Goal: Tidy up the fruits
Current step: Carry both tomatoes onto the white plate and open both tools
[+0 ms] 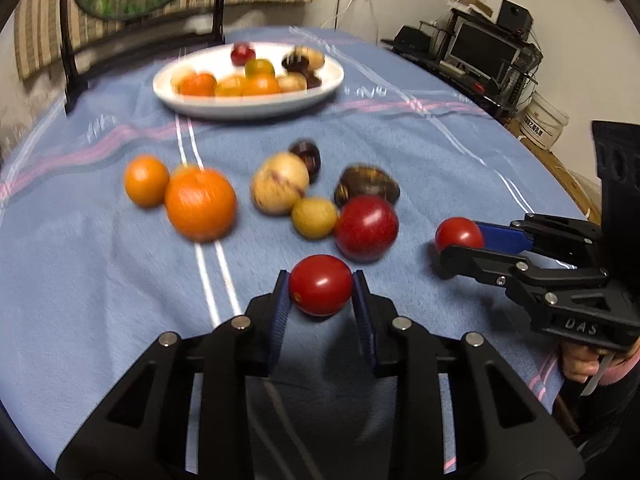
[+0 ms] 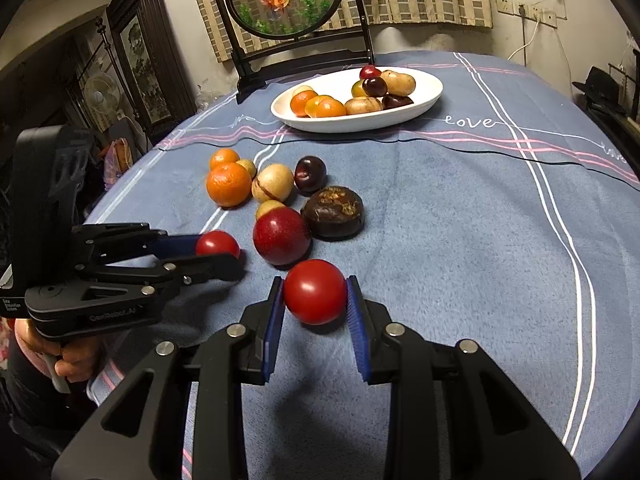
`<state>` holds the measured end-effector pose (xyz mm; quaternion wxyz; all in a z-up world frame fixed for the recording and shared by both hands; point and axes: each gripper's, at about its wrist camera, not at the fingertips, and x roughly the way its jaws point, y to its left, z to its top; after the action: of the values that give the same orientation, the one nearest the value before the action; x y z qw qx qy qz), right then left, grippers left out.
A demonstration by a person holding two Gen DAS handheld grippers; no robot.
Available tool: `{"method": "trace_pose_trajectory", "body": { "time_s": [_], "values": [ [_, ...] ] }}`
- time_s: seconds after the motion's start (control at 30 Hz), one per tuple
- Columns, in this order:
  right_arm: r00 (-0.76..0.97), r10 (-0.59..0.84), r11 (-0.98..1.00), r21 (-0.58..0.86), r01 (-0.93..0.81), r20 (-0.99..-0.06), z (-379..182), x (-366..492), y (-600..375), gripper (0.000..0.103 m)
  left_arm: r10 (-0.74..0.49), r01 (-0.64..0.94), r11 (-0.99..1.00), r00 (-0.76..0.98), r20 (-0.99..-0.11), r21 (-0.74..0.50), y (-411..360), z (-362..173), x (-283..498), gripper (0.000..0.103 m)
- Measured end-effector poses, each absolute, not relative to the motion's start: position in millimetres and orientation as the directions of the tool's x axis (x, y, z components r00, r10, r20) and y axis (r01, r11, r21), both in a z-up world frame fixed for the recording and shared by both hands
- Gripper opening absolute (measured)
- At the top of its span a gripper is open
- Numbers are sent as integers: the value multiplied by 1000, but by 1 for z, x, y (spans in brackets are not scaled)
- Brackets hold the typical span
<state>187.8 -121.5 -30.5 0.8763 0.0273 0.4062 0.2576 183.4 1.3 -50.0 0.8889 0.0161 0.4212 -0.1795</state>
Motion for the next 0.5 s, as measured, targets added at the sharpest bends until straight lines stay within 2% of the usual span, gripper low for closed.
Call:
{"method": "trace_pose_trajectory", "body": {
  "time_s": [0.13,0.3,0.5],
  "values": [
    [545,499,858,296,-420,-674,-20,209,-123,31,-319,333,934,614,-722,-130,14,-24,199,31],
    [603,487,864,248,-438,-632,16,248,-109,31,-297,324,941,660,-691,-96,29,10,243,32],
    [667,465,880,222,-420,-582,38,325,-84,31,-276,243,959,700,-659,-143,45,34,319,32]
  ]
}}
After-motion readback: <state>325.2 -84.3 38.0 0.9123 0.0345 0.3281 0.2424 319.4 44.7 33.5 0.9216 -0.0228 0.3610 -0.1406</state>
